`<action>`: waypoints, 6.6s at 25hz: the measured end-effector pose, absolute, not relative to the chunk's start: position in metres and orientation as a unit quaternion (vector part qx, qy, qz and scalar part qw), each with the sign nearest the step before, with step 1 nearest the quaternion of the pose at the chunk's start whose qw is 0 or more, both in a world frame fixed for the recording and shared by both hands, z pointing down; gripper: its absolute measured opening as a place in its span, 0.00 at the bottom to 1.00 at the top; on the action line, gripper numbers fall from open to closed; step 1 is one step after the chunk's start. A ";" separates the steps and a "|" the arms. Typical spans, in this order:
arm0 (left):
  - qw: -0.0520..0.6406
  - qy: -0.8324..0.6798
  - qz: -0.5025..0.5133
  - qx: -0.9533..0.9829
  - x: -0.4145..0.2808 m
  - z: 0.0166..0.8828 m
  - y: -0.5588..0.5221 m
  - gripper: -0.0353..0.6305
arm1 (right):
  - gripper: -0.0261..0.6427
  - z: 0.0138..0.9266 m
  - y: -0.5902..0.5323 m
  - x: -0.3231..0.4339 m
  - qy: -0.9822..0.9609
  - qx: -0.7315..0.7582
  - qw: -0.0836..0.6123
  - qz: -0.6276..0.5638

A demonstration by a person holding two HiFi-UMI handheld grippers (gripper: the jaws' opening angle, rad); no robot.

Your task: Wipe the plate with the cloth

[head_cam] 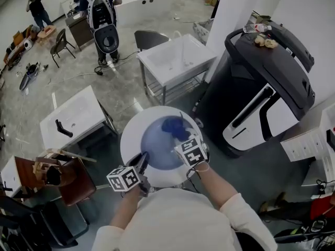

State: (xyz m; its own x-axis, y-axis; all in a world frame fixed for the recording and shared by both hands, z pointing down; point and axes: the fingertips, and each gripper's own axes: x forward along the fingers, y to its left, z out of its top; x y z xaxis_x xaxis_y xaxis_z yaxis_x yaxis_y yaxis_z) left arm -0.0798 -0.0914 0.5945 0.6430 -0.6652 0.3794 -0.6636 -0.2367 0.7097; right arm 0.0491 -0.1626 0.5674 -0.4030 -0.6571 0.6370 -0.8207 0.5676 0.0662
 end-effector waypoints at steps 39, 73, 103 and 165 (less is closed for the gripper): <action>0.455 -0.418 0.013 0.786 -0.071 0.607 -0.088 0.14 | 0.17 0.572 -0.156 0.006 -0.850 0.380 0.342 0.123; 0.495 -0.448 -0.034 0.744 -0.113 0.626 -0.099 0.14 | 0.17 0.626 -0.139 0.062 -0.807 0.424 0.374 0.169; 0.584 -0.442 -0.051 0.680 -0.113 0.687 -0.120 0.14 | 0.17 0.592 -0.137 0.092 -0.825 0.482 0.187 0.228; 0.665 -0.455 0.006 0.592 -0.111 0.796 -0.110 0.32 | 0.17 0.617 -0.123 0.104 -0.800 0.495 0.203 0.273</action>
